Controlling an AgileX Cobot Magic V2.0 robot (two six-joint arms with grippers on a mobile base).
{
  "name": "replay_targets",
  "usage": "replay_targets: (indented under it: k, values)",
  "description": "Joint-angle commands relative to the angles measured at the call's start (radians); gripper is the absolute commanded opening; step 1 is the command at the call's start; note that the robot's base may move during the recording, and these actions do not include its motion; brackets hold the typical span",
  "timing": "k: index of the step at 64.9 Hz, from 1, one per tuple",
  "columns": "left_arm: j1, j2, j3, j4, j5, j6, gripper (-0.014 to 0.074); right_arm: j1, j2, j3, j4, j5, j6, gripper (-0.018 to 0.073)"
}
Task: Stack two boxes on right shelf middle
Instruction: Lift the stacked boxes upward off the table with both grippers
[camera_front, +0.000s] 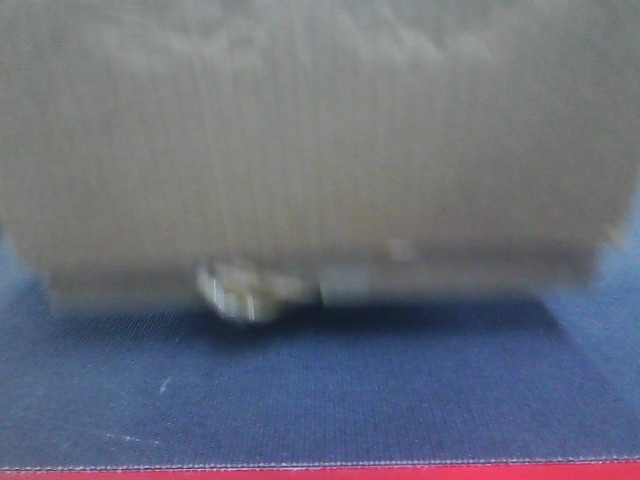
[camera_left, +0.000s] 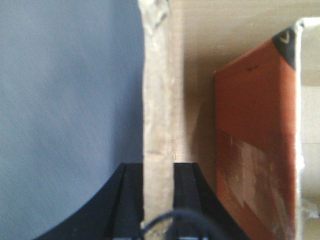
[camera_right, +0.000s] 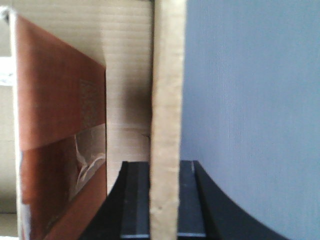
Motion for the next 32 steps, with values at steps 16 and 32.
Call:
replay_targets:
  k: [16, 32]
  values:
    - [0.005, -0.020, -0.268, 0.242, -0.030, -0.009, -0.0111, -0.004, -0.023, -0.199, -0.111, -0.183, 0.000, -0.0162]
    - [0.005, -0.020, -0.407, 0.295, -0.092, -0.007, -0.0111, -0.004, -0.023, -0.305, -0.115, -0.289, 0.000, -0.0162]
